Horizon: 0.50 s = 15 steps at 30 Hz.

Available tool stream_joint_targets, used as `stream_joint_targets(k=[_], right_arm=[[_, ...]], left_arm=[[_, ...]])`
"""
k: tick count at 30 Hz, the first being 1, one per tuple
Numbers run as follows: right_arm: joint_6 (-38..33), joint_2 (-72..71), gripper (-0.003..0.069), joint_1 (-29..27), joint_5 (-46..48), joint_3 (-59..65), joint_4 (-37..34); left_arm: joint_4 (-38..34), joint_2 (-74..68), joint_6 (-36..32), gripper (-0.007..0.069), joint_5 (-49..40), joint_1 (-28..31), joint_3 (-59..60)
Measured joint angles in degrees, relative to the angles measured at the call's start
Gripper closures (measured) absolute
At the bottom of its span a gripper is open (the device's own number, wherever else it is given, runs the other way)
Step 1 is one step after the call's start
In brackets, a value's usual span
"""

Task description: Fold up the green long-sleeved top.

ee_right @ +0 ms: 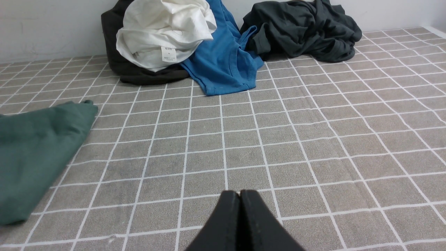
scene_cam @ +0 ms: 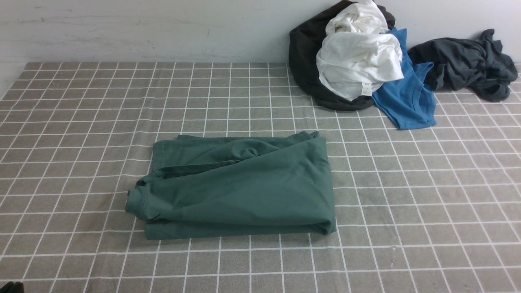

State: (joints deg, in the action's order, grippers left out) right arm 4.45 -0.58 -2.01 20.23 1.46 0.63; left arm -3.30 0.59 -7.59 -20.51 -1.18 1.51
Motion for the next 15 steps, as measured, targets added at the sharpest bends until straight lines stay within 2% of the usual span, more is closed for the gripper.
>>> stream_joint_targets(k=[15], right_arm=[[-0.5, 0.0, 0.0673, 0.0, 0.0, 0.0, 0.0]], left_arm=[[0.0, 0.0, 0.0, 0.0631, 0.0, 0.0, 0.0]])
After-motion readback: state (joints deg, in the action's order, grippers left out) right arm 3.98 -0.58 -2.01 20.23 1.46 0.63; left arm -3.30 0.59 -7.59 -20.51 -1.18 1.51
